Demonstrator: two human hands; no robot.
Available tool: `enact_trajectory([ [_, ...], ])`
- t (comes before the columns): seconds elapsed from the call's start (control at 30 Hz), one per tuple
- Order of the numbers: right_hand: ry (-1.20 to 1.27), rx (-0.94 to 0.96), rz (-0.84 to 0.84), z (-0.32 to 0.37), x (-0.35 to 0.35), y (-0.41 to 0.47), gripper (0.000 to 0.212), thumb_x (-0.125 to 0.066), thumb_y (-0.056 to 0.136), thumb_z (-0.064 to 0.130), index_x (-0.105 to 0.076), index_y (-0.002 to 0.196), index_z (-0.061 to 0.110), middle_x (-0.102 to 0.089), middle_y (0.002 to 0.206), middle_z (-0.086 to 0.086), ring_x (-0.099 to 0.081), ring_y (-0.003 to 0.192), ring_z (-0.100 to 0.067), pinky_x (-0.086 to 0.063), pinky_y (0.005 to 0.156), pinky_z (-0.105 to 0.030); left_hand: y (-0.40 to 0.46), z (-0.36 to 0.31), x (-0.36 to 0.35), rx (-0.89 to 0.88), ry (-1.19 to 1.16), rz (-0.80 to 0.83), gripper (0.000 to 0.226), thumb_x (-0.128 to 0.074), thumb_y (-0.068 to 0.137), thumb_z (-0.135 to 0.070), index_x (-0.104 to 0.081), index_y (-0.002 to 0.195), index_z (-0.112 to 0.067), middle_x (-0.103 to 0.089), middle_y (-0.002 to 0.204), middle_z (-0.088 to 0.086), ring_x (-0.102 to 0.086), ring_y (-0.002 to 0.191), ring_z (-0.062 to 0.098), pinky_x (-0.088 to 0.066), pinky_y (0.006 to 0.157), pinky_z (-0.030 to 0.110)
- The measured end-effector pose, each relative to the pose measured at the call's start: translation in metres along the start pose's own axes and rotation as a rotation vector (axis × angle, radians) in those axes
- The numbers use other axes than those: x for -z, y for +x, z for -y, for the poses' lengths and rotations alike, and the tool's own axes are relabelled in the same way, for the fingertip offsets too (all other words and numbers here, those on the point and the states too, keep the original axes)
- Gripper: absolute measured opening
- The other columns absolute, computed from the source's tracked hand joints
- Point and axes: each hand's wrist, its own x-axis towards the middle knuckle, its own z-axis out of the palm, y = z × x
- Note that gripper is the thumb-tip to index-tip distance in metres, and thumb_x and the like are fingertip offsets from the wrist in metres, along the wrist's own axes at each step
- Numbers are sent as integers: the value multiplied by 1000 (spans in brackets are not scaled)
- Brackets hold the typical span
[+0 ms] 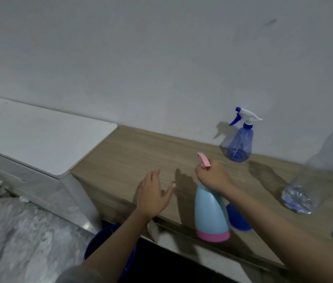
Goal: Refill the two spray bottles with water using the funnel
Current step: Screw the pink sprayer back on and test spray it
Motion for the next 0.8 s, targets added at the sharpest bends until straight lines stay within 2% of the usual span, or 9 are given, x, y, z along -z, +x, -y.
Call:
enact_trajectory([
  [0.07,31,46,-64,17,12,10,23,-49,81,21,-45,59,16,-47,54,-4,-42,52,-20,-34,52,-31,8,-24,6,-50,-169,-6,72,-56,87,-53,-33,143,-14,-42,144,6,-41,131,18,-37,107,35],
  [0.17,67,70,-206,40,27,27,19,-48,81,21,-44,63,16,-49,58,-2,-42,53,-18,-32,50,-29,16,-53,14,-73,-485,136,80,-64,82,-52,-25,145,-25,-39,147,-3,-39,132,8,-37,102,25],
  [0.23,127,92,-274,53,34,38,19,-48,81,19,-41,63,16,-44,56,1,-38,52,-16,-30,49,-29,21,-67,19,-101,-530,219,90,-65,74,-63,-20,146,-32,-40,145,-7,-41,127,3,-39,91,14],
  [0.3,184,111,-318,62,38,47,21,-48,81,17,-38,63,16,-40,55,2,-35,50,-14,-28,48,-27,26,-77,22,-152,-576,272,91,-70,71,-60,-21,144,-36,-43,140,-11,-46,119,-3,-44,79,5],
  [0.4,225,105,-418,69,41,58,18,-50,82,18,-42,65,16,-43,55,5,-38,49,-12,-28,47,-24,37,-87,21,-207,-667,238,80,-79,76,-33,-29,139,-34,-47,132,-11,-51,112,-5,-49,75,8],
  [0.47,286,112,-497,70,40,64,7,-56,82,23,-53,80,17,-53,62,8,-49,54,-10,-34,50,-22,44,-90,20,-213,-725,194,78,-79,76,-26,-31,136,-36,-46,131,-11,-51,113,-1,-49,77,9],
  [0.57,343,215,-672,72,35,71,32,-66,84,36,-53,109,21,-59,79,14,-60,66,-3,-42,56,-13,55,-89,17,-210,-766,152,75,-79,75,-23,-31,128,-47,-43,127,-24,-48,111,-11,-49,76,7],
  [0.67,294,389,-779,76,34,79,16,-67,87,35,-61,97,24,-60,67,15,-59,59,-3,-41,51,-10,71,-88,9,-196,-752,116,77,-80,71,-23,-32,127,-46,-44,124,-23,-49,109,-12,-51,76,10],
  [0.8,267,379,-688,74,39,98,19,-71,85,38,-71,91,20,-68,66,9,-64,64,-9,-51,56,-21,98,-81,-5,-168,-656,82,81,-83,67,-26,-33,129,-39,-44,127,-17,-48,112,1,-52,84,18],
])
